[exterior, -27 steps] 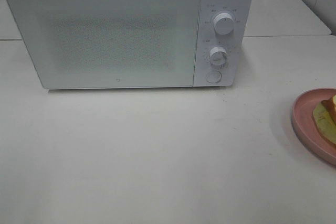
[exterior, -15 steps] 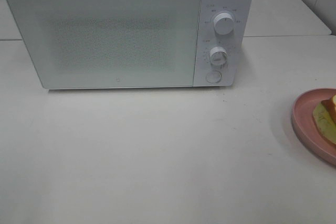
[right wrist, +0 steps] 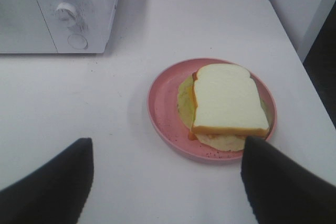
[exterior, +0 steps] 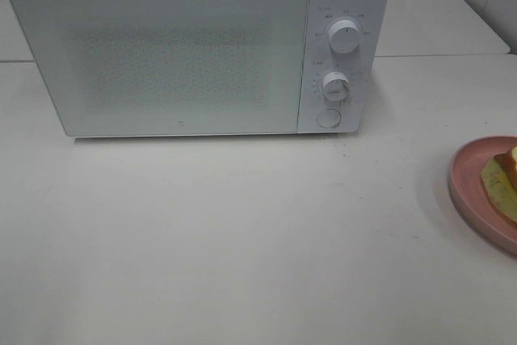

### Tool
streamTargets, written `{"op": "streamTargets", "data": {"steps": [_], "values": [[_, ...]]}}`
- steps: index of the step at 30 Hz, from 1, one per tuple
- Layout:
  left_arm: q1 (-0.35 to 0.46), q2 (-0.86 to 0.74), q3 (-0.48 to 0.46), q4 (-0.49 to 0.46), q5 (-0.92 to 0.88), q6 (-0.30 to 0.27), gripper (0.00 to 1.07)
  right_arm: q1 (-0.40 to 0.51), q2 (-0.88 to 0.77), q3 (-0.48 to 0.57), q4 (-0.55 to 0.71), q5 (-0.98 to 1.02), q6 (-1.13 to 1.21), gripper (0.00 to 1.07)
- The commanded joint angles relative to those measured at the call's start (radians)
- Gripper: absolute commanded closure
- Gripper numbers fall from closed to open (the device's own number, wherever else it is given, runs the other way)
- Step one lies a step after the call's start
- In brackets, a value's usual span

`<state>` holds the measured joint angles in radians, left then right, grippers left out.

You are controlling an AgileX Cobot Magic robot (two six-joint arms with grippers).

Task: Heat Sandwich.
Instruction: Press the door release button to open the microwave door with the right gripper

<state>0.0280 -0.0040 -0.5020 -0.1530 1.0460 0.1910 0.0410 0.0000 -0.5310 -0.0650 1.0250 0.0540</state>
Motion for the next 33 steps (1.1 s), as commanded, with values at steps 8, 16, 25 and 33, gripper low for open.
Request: {"op": "streamTargets", "data": {"steps": [8, 16, 25, 33], "values": [[-0.004, -0.027, 0.003, -0.005, -0.011, 0.003, 0.05, 0.000, 0.150, -0.020, -0.005, -0.093, -0.007, 0.32], [-0.004, -0.027, 0.003, -0.005, -0.011, 0.003, 0.05, 0.000, 0.264, -0.012, -0.004, -0.190, -0.007, 0.32], [-0.004, -0.027, 0.003, -0.005, -0.011, 0.003, 0.05, 0.000, 0.353, -0.012, -0.004, -0.287, -0.007, 0.32], [-0.004, -0.027, 0.003, -0.005, -0.011, 0.003, 0.05, 0.000, 0.460, 0.019, -0.004, -0.420, -0.007, 0.32]]}}
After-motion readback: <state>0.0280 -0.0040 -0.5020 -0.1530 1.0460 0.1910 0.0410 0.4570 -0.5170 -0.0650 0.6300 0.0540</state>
